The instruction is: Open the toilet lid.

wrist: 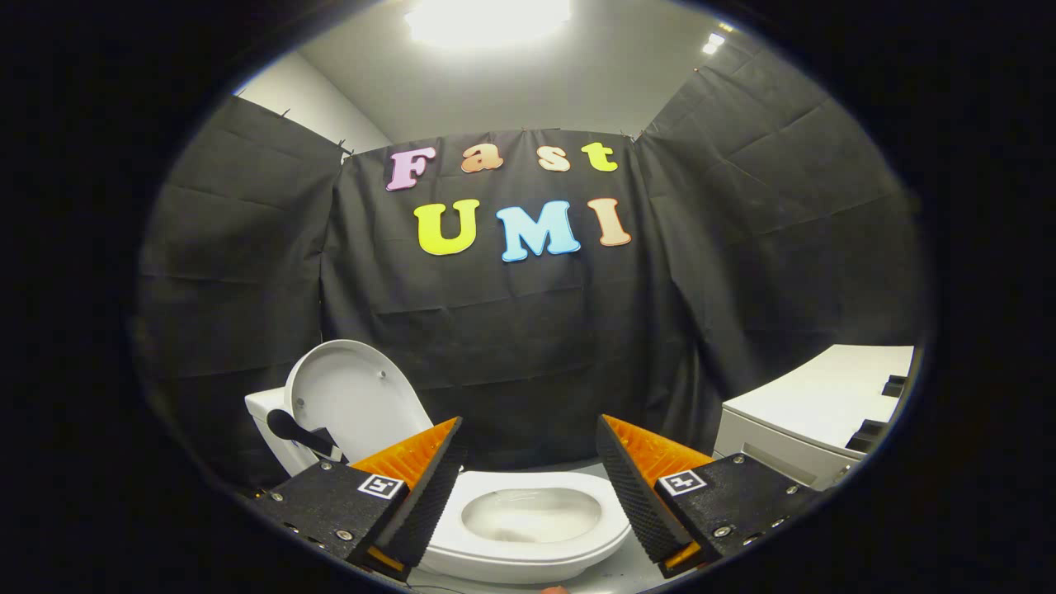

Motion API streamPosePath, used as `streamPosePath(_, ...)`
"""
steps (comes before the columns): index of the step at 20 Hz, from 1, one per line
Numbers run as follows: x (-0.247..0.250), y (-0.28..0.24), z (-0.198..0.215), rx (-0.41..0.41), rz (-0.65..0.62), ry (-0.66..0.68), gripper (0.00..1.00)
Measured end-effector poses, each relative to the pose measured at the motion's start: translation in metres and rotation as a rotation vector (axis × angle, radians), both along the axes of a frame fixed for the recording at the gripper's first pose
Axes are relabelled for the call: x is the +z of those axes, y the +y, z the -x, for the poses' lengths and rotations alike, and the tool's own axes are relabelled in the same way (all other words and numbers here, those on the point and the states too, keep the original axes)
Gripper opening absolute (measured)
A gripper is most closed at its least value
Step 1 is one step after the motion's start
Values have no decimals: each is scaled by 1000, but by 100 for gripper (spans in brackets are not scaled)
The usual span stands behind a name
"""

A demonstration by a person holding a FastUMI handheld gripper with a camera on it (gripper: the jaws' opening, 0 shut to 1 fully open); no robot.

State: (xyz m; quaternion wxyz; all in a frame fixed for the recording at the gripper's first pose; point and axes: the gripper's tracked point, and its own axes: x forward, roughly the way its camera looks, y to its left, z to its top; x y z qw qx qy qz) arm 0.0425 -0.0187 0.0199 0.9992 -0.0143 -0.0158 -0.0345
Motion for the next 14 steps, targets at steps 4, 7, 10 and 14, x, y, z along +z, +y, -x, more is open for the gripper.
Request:
streamPosePath(4, -3, 1, -1, 14, 0, 4, 96)
streamPosePath(7, -5, -1, -1, 15, -5, 7, 96)
streamPosePath(10, -5, 0, -1, 17, -6, 8, 96)
streamPosePath(14, -1, 2, 0, 23, -10, -8, 96)
